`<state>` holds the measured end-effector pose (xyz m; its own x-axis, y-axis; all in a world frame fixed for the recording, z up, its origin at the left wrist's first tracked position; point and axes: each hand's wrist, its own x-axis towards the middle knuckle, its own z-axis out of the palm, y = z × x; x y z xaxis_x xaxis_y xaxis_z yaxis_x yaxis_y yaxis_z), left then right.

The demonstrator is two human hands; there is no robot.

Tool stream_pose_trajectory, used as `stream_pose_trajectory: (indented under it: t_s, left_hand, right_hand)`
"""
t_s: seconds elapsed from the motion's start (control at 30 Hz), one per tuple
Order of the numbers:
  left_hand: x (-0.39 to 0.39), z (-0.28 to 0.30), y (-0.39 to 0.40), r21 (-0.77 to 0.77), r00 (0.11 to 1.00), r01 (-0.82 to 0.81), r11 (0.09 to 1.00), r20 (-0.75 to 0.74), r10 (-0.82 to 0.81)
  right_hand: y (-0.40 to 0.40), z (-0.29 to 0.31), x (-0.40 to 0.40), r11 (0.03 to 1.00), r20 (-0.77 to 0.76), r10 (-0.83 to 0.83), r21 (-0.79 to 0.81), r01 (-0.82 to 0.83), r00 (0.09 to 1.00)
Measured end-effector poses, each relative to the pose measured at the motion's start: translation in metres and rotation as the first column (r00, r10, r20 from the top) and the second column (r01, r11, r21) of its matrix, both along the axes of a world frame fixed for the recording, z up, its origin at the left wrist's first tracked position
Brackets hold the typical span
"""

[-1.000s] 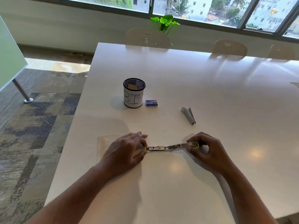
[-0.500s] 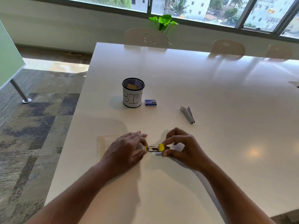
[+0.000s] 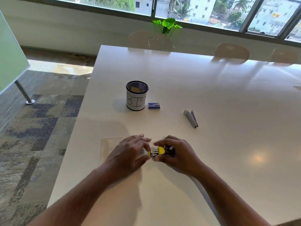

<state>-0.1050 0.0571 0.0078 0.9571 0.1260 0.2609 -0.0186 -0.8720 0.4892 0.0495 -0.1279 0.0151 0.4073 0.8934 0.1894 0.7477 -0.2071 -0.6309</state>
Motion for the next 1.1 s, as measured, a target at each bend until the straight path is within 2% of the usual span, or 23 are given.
stream_pose_trajectory:
  t_s: [0.13, 0.33, 0.47, 0.6, 0.73, 0.87, 1.0, 1.1]
  left_hand:
    - [0.000, -0.001, -0.001, 0.016, 1.000, -0.001, 1.000, 0.007, 0.001]
    - [0.000, -0.003, -0.001, 0.024, 1.000, 0.008, 1.000, 0.022, -0.008]
    - [0.000, -0.001, -0.002, 0.037, 0.999, 0.014, 0.999, 0.044, -0.015]
    - [-0.002, 0.004, -0.007, 0.056, 0.989, -0.038, 0.998, 0.143, 0.030]
    - [-0.001, 0.008, -0.022, -0.038, 0.977, -0.067, 0.997, 0.200, 0.073]
    - [0.005, 0.005, -0.033, 0.036, 0.981, -0.103, 0.994, 0.170, 0.096]
    - [0.009, 0.000, -0.034, 0.094, 0.976, -0.089, 0.992, 0.206, 0.069]
    - [0.008, -0.003, -0.032, 0.080, 0.977, -0.074, 0.994, 0.206, 0.056]
  right_hand:
    - [-0.003, -0.001, 0.000, 0.996, 0.031, 0.074, -0.048, -0.072, 0.997]
    - [0.006, -0.007, -0.006, 0.985, 0.357, 0.054, -0.170, 0.008, 0.933]
    - [0.010, -0.010, -0.008, 0.989, 0.429, 0.019, -0.138, 0.045, 0.903]
    - [0.011, -0.011, -0.011, 0.991, 0.405, -0.100, -0.037, 0.125, 0.909]
    - [0.011, -0.013, -0.014, 0.984, 0.356, -0.168, 0.007, 0.177, 0.919]
    - [0.007, -0.014, -0.014, 0.982, 0.379, -0.179, 0.021, 0.185, 0.908]
    - [0.006, -0.014, -0.013, 0.986, 0.395, -0.168, 0.070, 0.152, 0.903]
    - [0.004, -0.013, -0.010, 0.987, 0.320, -0.128, 0.136, 0.088, 0.939]
